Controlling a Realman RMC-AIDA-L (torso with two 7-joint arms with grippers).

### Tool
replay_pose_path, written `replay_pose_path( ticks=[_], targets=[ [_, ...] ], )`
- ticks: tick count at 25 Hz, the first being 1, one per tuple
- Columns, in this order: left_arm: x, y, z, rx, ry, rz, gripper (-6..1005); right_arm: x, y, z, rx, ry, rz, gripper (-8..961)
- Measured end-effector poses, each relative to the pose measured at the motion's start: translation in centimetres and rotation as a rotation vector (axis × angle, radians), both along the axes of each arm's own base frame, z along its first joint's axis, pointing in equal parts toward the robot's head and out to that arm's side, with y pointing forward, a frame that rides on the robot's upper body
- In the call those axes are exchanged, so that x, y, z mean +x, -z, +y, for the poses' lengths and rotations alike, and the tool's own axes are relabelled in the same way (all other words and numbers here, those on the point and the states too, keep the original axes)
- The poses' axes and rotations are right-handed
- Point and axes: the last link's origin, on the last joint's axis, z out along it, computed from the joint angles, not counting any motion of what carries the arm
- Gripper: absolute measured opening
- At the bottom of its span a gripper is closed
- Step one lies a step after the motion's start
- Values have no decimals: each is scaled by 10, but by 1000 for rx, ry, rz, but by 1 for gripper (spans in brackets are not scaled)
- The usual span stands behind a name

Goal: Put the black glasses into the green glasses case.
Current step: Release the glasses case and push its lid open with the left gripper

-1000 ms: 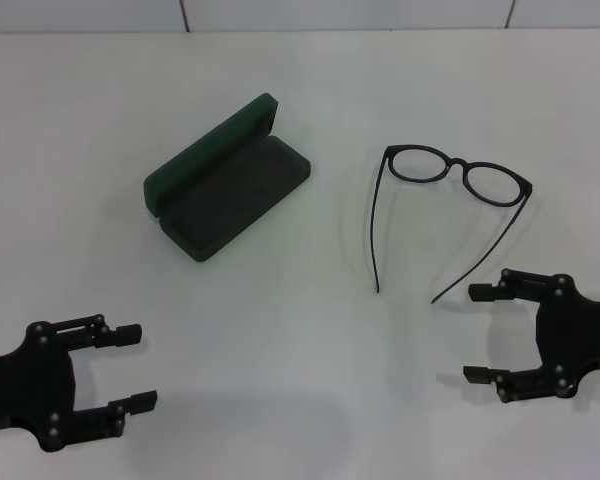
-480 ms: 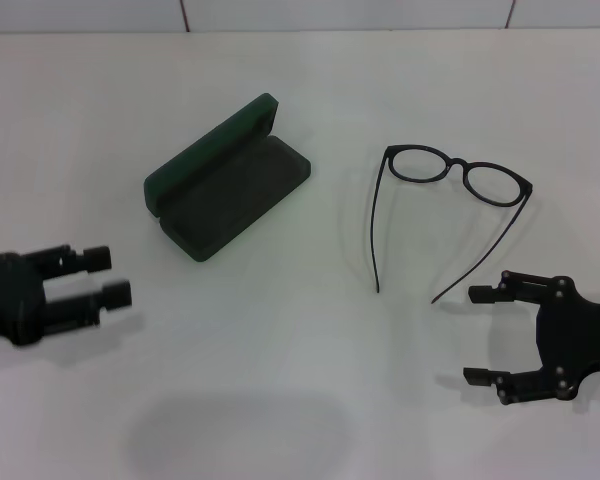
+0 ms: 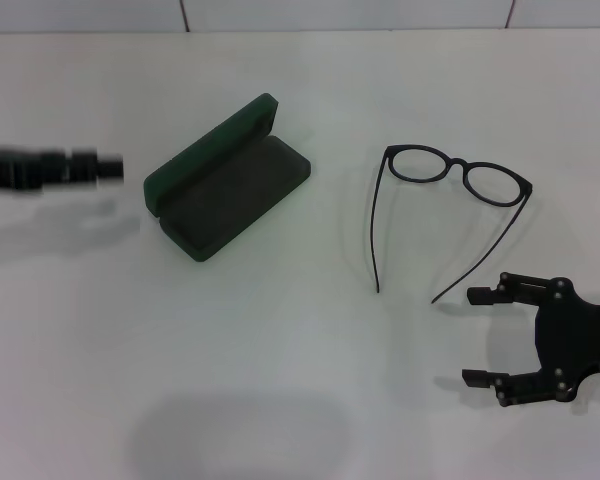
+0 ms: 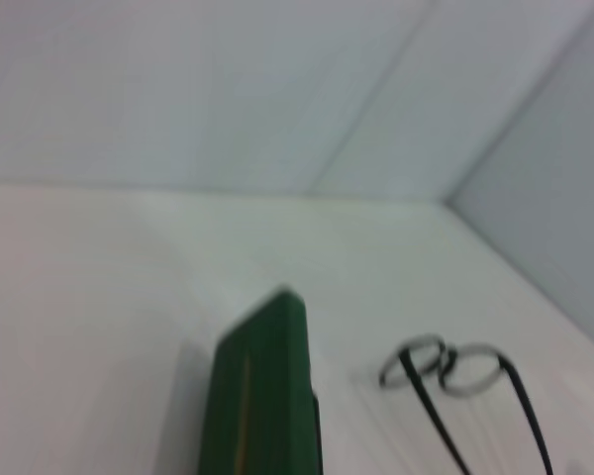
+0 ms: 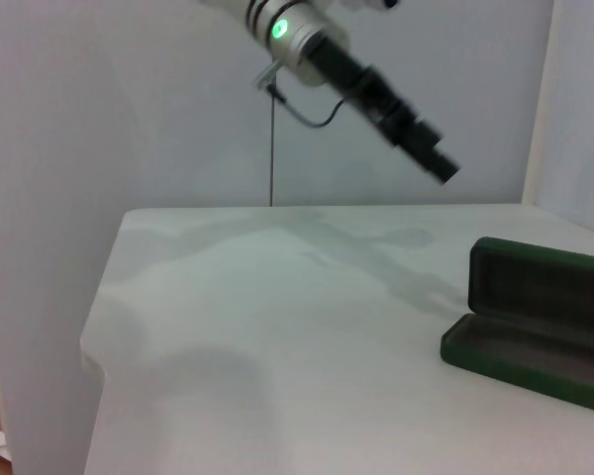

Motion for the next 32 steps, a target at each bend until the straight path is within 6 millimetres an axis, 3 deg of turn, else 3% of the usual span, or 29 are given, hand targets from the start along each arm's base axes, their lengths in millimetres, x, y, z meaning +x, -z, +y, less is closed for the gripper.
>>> replay_pose_path(
  ticks=[5,11,14,22,27,32],
  targets=[
    [18,-12,20,8,-37,-43,632,0,1,0,-3,-1,0,858],
    [27,-8,39,-52,-92,245,624,-1,2,-1,-11,-8,-3,858],
    [41,-3,48,-38,-61,393,620,-2,2,0,-11,-9,-3,858],
    [92,33,73,-110,115,647,609,-3,3,2,-11,-16,-9,857],
    [105,44,82,-100,152,667,602,-5,4,3,-15,-23,-12,858],
    [104,64,89,-134,157,688,596,-4,5,2,-16,-21,-13,858]
  ],
)
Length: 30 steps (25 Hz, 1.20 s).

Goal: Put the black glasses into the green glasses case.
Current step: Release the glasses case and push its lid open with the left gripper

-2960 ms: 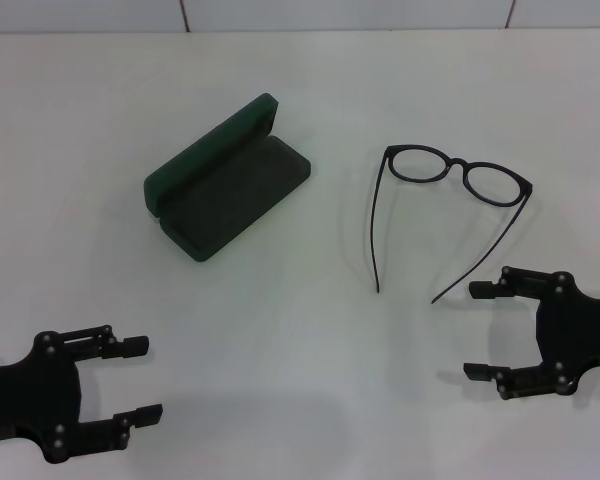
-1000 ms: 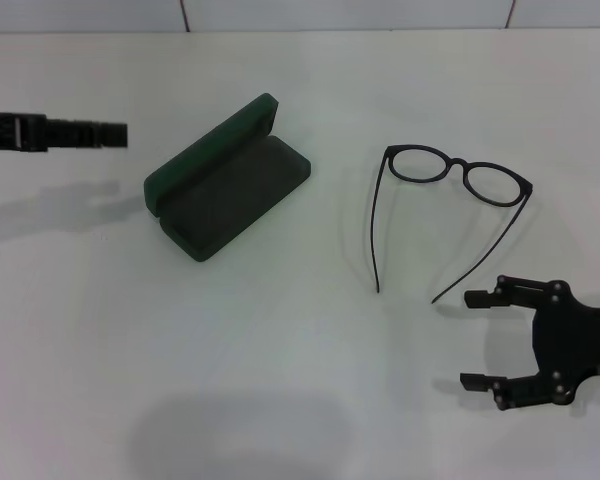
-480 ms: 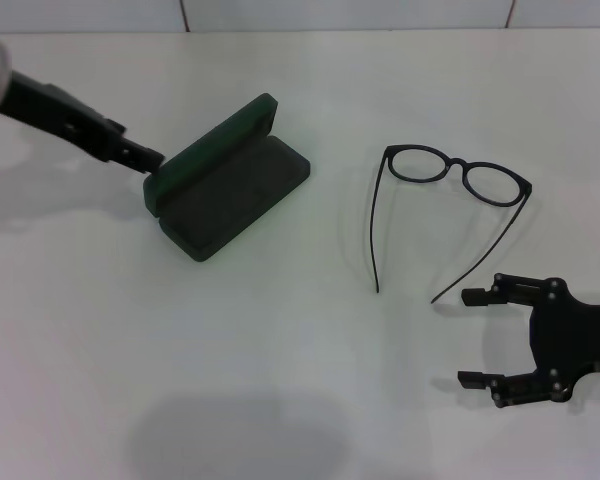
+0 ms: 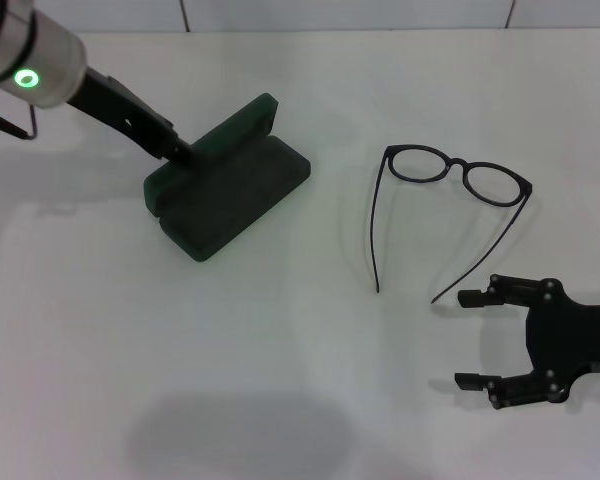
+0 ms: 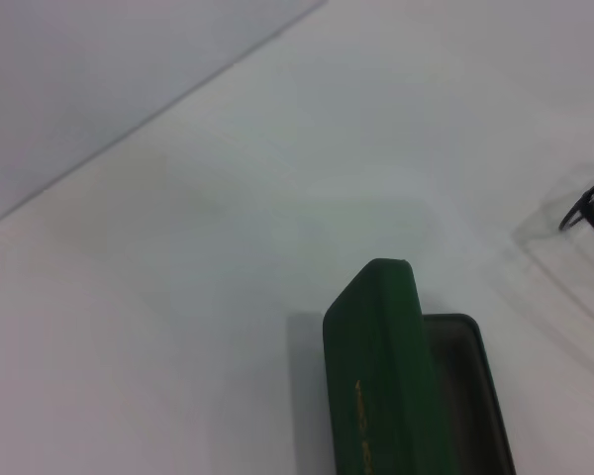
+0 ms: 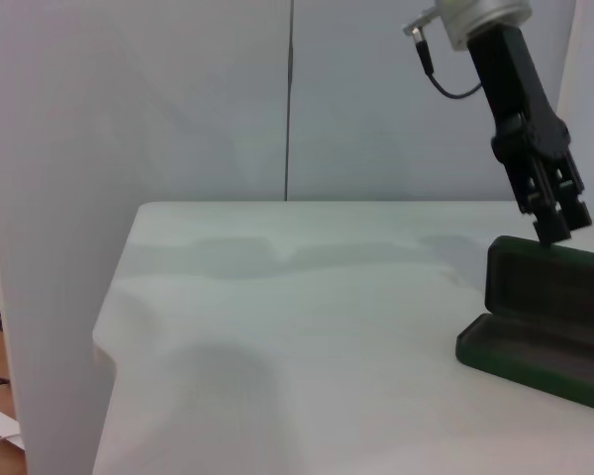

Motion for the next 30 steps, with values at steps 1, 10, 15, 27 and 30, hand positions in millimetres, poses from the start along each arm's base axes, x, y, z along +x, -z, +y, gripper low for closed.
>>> replay_pose_path(
  ticks=[1,10,15,27,30],
  targets=[
    [0,3,1,-5,0,9,594,0,0,0,0,1,0,858],
    [2,18,4,-6,29,47,582,2,1,-2,-1,5,0,857],
    [2,19,5,0,34,49,575,3,2,-3,-2,7,1,857],
    [2,26,4,-2,38,96,559,4,2,-4,-1,11,0,858],
    [1,26,4,0,37,99,555,4,2,-4,0,11,-1,858]
  ],
)
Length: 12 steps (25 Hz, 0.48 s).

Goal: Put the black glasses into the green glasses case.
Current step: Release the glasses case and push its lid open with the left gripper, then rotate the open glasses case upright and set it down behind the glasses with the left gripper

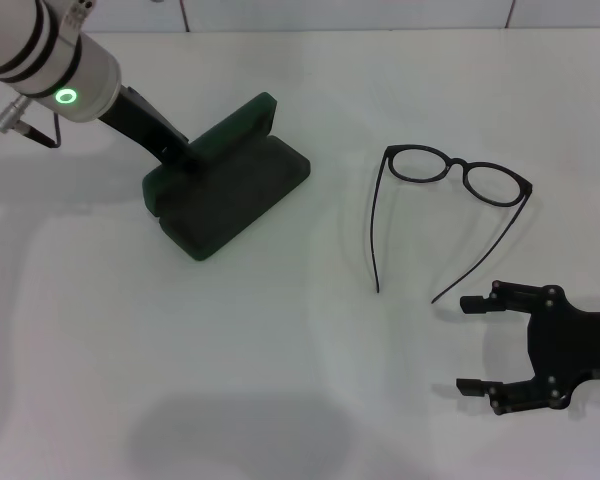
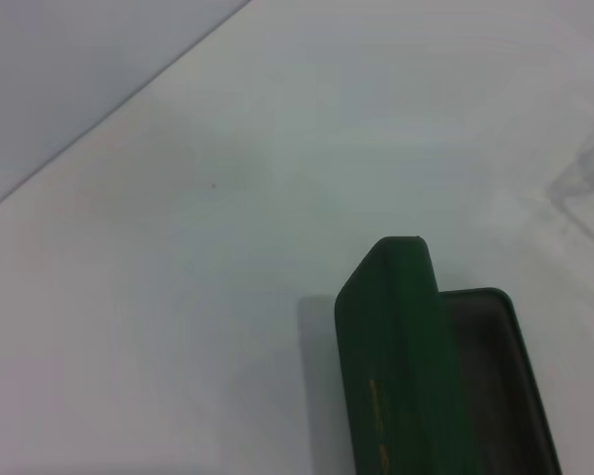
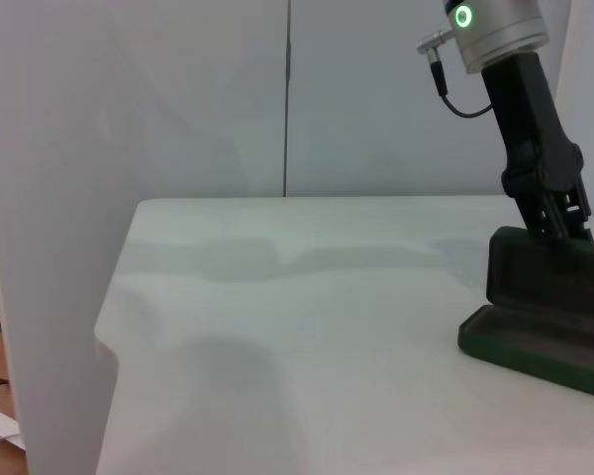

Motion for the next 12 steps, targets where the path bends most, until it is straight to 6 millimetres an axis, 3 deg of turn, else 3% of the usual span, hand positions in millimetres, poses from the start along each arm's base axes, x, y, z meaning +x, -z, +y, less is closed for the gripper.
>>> replay_pose_path(
  ticks=[3,12],
  targets=[
    [-1,0,0,1,-1,7,551,0,0,0,1,1,-1,858],
    [0,-1,0,-1,9,10,299,1,0,1,6,4,-6,858]
  ],
)
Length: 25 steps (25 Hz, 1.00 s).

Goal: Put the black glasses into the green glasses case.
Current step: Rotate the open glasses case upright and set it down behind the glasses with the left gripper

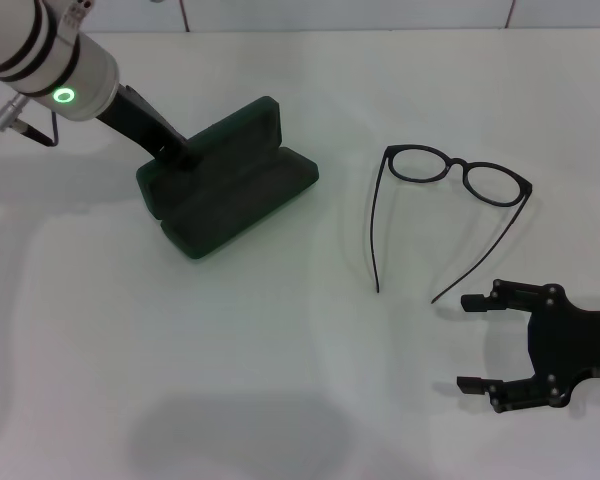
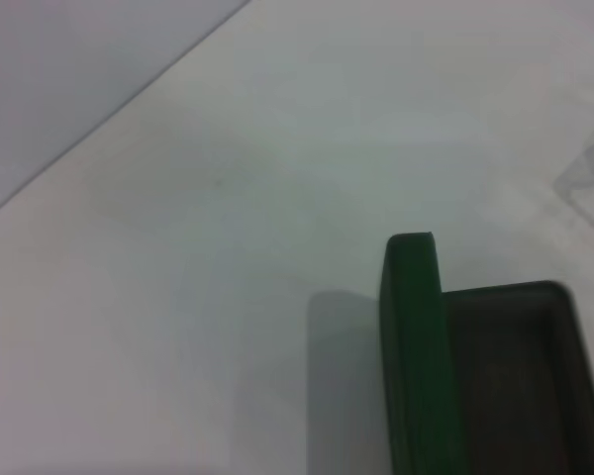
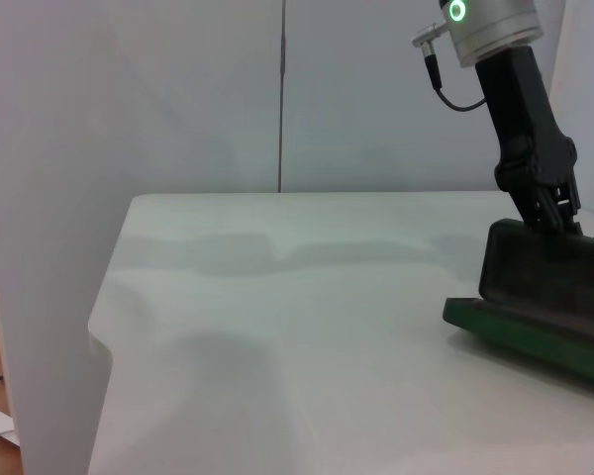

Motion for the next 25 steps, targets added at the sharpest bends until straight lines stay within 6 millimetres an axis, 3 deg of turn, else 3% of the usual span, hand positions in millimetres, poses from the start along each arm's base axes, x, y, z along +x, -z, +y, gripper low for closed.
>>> replay_pose_path(
  ticks=[7,12,25],
  targets=[
    [1,1,-1,-12,9,1,213,0,0,0,1,0,-1,858],
    [4,1,-2,-30,50,4,208,0,0,0,1,0,-1,858],
    [14,-6,-17,-199,420,48,206,1,0,-1,1,2,-1,857]
  ],
)
